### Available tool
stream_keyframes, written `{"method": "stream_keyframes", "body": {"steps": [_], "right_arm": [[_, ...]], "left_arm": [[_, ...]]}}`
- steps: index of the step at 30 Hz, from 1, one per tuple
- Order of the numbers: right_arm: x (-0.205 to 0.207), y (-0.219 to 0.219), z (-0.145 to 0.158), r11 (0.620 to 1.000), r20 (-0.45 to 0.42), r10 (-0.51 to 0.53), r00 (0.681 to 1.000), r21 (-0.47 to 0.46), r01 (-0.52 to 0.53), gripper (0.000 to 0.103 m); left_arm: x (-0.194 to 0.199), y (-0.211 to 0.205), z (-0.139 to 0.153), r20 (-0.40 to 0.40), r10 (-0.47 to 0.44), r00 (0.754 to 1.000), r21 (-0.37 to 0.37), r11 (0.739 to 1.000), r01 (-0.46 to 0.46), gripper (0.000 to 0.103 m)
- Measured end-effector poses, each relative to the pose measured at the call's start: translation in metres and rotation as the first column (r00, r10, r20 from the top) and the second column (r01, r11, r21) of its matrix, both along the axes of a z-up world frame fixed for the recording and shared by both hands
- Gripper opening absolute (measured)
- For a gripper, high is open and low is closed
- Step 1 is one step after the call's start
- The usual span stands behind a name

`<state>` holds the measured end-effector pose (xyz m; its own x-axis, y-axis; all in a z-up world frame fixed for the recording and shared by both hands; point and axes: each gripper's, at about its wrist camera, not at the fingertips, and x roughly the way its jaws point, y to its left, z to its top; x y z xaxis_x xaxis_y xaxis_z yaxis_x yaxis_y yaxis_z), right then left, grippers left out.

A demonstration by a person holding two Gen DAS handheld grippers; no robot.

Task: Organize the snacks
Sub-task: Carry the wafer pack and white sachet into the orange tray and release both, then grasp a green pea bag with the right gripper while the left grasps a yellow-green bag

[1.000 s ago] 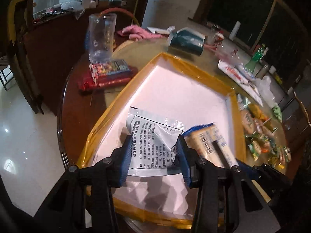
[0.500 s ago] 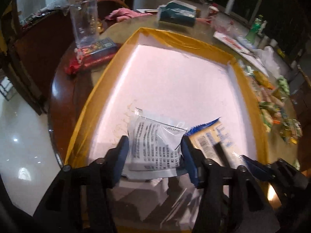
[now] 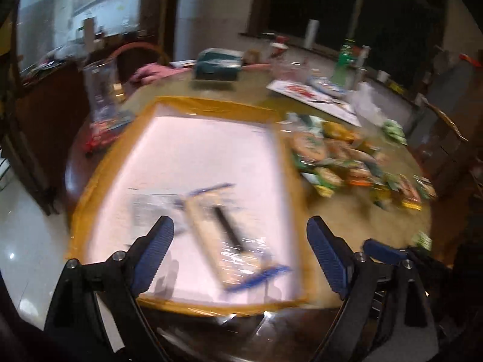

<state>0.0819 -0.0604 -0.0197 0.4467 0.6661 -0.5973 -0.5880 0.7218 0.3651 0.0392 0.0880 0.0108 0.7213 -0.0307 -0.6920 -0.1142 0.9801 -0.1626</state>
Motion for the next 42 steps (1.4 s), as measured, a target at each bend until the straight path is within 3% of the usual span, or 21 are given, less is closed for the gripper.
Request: {"method": "stream_keyframes", "body": {"steps": [4,10,15,23,30,36,37,38,42], "right_arm": [[-0.003,-0.051,-0.009,0.997,-0.050,-0.062,0.997,0.047,0.064,0.080],[-0.016,-0.117,-0.007,0.984,-0.049,-0.152,0.987,0.090,0.156,0.079],[-0.019,-0.161,-0.004,0.966,-0.036,-0.229,0.973,0.110,0.232,0.076],[-0.011,-0.225,-0.006,0.920,-0.010,-0.384,0.923,0.076,0.384,0.073],[0.019,-0.233,-0.023,0.921,-0.063,-0.390,0.919,-0.005,0.390,0.074],[0.007,-0.216,-0.029,0.931,-0.011,-0.347,0.938,-0.126,0.343,0.073],[0.005,-0.215,-0.031,0.929,-0.009,-0.348,0.937,-0.134,0.344,0.066],[0.005,-0.215,-0.033,0.928,-0.009,-0.351,0.936,-0.136,0.347,0.060],[0.002,-0.224,-0.036,0.916,-0.027,-0.391,0.920,-0.110,0.386,0.056]], "left_arm": [[0.006,-0.044,0.004,-0.010,-0.111,0.994,-0.013,0.994,0.111,0.090],[0.023,-0.090,0.002,-0.065,-0.183,0.981,-0.004,0.983,0.183,0.090],[0.026,-0.110,0.003,-0.084,-0.197,0.977,0.019,0.980,0.199,0.090],[0.033,-0.124,-0.006,-0.112,-0.213,0.971,0.024,0.976,0.217,0.090],[0.045,-0.138,-0.014,-0.141,-0.231,0.963,0.027,0.971,0.237,0.090],[0.065,-0.155,-0.019,-0.164,-0.282,0.945,0.000,0.958,0.286,0.090],[0.069,-0.160,-0.019,-0.158,-0.300,0.941,-0.003,0.953,0.303,0.090],[0.077,-0.168,-0.020,-0.157,-0.324,0.933,0.011,0.944,0.330,0.090],[0.112,-0.204,-0.026,-0.184,-0.358,0.916,0.145,0.911,0.385,0.090]]}}
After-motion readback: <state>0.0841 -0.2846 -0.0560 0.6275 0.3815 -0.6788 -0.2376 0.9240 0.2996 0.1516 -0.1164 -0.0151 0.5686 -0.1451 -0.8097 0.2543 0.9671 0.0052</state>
